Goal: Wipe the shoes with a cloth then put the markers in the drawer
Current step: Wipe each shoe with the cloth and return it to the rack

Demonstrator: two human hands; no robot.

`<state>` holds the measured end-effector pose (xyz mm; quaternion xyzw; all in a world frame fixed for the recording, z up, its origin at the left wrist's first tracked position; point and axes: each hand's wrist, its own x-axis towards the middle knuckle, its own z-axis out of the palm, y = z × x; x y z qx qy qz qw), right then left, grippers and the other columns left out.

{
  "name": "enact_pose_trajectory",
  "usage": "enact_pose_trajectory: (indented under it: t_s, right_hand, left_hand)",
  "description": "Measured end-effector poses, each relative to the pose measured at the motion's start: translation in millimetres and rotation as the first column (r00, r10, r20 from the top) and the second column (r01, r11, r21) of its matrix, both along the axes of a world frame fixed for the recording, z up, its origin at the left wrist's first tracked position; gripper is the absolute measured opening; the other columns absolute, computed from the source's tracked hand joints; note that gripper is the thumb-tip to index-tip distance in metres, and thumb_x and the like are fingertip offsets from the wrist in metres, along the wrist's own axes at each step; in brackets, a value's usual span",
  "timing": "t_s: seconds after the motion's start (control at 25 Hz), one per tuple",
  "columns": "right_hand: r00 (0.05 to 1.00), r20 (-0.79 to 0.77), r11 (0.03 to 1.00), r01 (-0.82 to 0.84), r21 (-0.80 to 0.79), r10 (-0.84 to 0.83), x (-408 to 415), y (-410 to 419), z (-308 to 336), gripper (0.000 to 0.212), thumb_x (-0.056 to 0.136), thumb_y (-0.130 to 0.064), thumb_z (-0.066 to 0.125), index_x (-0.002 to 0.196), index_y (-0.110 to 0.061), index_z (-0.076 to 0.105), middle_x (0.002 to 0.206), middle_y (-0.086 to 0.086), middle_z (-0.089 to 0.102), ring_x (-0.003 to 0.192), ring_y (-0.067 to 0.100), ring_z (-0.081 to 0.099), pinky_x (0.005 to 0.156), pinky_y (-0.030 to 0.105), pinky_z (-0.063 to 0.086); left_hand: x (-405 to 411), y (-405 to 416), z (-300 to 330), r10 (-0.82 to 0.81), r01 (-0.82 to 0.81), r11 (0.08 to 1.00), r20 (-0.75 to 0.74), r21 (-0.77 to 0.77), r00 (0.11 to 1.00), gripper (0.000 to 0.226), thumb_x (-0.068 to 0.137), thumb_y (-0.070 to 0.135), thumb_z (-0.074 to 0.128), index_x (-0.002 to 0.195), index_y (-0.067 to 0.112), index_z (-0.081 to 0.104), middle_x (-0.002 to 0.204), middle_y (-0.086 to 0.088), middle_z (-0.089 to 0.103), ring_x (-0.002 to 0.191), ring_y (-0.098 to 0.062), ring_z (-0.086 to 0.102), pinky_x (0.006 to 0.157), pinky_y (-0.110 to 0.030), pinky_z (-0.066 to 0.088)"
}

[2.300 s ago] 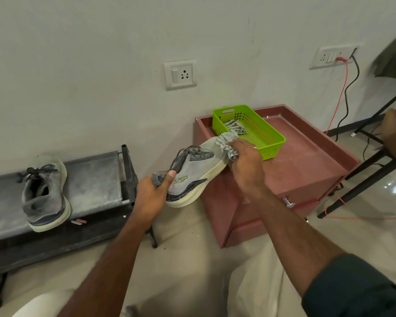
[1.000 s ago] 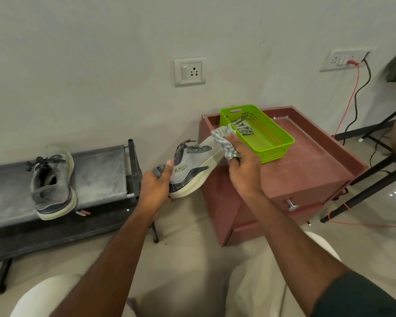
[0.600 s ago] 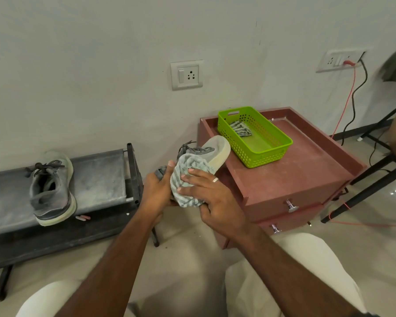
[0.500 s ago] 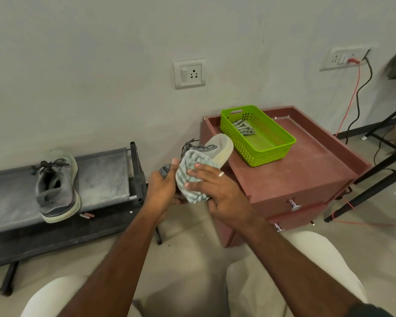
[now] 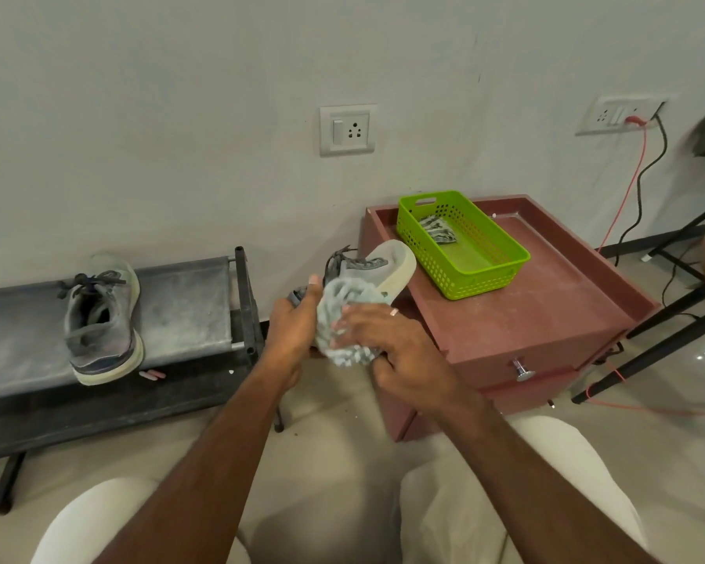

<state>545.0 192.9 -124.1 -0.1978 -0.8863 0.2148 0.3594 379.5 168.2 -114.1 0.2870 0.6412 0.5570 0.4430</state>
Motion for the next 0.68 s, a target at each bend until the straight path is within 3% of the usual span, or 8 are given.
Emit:
enact_pose_trajectory:
  t_s: [0.08,0.16,0.24,0.36,0.44,0.6,0.64,0.68]
  right_hand:
    - [0.989,-0.134,0.961,0.021,-0.275,-0.060,12.7,8.4,2.2,0.062,0.059,0.015,0.041,0.104,-0.009,0.077,0.113,-0.001,0.074,0.119,0.016,0.063,0.104,0.042,0.048]
    - [0.903,-0.236,0.859,0.222,-0.461,-0.360,21.5,28.3,5.1,0.062,0.064,0.014,0.043,0.108,-0.015,0.075,0.116,-0.007,0.072,0.117,0.012,0.063,0.102,0.045,0.050]
    - [0.855,-0.272,0.883,0.361,-0.299,-0.442,22.6,37.6,5.5,0.065,0.067,0.016,0.041,0.116,-0.013,0.073,0.128,0.002,0.067,0.128,0.017,0.056,0.110,0.048,0.043]
    - [0.965,-0.127,0.968,0.239,0.081,-0.227,19.5,24.4,-0.4,0.054,0.078,0.003,0.039,0.118,-0.009,0.073,0.136,0.010,0.062,0.137,0.026,0.047,0.119,0.038,0.032]
    - [0.949,-0.118,0.951,0.302,0.073,-0.292,23.4,42.6,-6.1,0.053,0.076,0.007,0.041,0.114,-0.009,0.075,0.132,0.012,0.064,0.132,0.027,0.052,0.117,0.034,0.034]
    - [0.727,-0.127,0.733,0.640,-0.231,-0.675,52.0,84.7,-6.8,0.060,0.067,0.021,0.053,0.108,-0.016,0.076,0.125,0.006,0.068,0.123,0.022,0.060,0.109,0.030,0.042]
    - [0.738,-0.145,0.749,0.627,-0.215,-0.659,52.2,78.0,-4.8,0.060,0.068,0.021,0.053,0.109,-0.016,0.076,0.125,0.004,0.067,0.124,0.018,0.059,0.110,0.032,0.042]
    - [0.815,-0.160,0.830,0.541,-0.137,-0.557,46.0,63.0,-2.0,0.058,0.070,0.019,0.051,0.111,-0.015,0.075,0.126,0.003,0.066,0.126,0.015,0.057,0.112,0.032,0.040]
  left_hand:
    - [-9.4,-1.5,-1.3,-0.016,0.016,1.000,0.021,-0.004,1.000,0.040,0.102,0.047,0.054,0.092,0.014,0.074,0.084,-0.008,0.079,0.080,-0.027,0.077,0.063,-0.041,0.063]
    - [-19.1,-3.7,-4.2,-0.026,0.025,1.000,0.096,0.008,0.995,0.039,0.101,0.046,0.055,0.104,0.010,0.071,0.097,-0.015,0.078,0.087,-0.035,0.076,0.069,-0.060,0.062]
    - [-24.9,-7.4,-7.2,-0.069,0.065,0.997,0.156,0.033,0.985,0.044,0.100,0.046,0.054,0.112,0.006,0.068,0.105,-0.020,0.076,0.089,-0.038,0.074,0.068,-0.064,0.060]
    - [-25.1,-14.9,-7.2,-0.142,0.132,0.989,0.205,0.061,0.968,0.056,0.090,0.049,0.057,0.117,0.001,0.066,0.106,-0.026,0.074,0.091,-0.042,0.074,0.063,-0.059,0.062]
    - [-23.0,-15.8,-8.9,-0.177,0.169,0.984,0.172,0.062,0.969,0.055,0.090,0.047,0.058,0.115,-0.002,0.067,0.102,-0.027,0.074,0.087,-0.040,0.074,0.062,-0.057,0.062]
    - [-22.2,-15.9,-13.7,-0.135,0.135,0.991,0.057,0.011,0.989,0.041,0.101,0.038,0.055,0.109,0.001,0.069,0.092,-0.019,0.077,0.074,-0.027,0.075,0.055,-0.047,0.063]
    - [-23.1,-14.5,-14.3,-0.129,0.128,0.992,0.052,0.007,0.990,0.040,0.102,0.038,0.055,0.108,0.001,0.070,0.093,-0.021,0.077,0.076,-0.030,0.075,0.056,-0.050,0.063]
    - [-24.3,-13.2,-14.7,-0.123,0.123,0.992,0.054,0.011,0.991,0.040,0.101,0.038,0.056,0.106,0.001,0.070,0.094,-0.023,0.076,0.077,-0.033,0.074,0.058,-0.055,0.062]
